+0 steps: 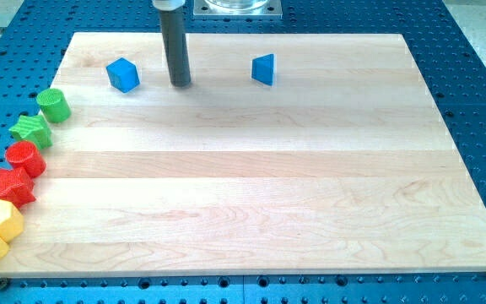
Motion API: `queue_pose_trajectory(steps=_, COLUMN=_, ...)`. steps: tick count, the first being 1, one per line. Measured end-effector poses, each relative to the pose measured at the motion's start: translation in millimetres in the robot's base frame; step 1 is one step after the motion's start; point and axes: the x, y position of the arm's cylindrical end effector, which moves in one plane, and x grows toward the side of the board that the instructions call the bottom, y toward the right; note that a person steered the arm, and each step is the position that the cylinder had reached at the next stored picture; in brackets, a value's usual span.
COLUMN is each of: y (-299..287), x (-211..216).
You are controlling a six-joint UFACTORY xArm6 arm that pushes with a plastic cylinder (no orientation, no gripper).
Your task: Place the cube on the top of the green circle
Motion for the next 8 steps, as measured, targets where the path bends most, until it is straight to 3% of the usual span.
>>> queue_pose_trajectory(steps=1, y=-57.5, x=0.2)
queue_pose_trajectory(steps=4, y=-84.0, x=-5.5)
queue_pose_trajectory(steps=6, y=-51.4, x=-31.0)
queue_pose_trajectory(steps=8, y=-122.4, x=-31.6)
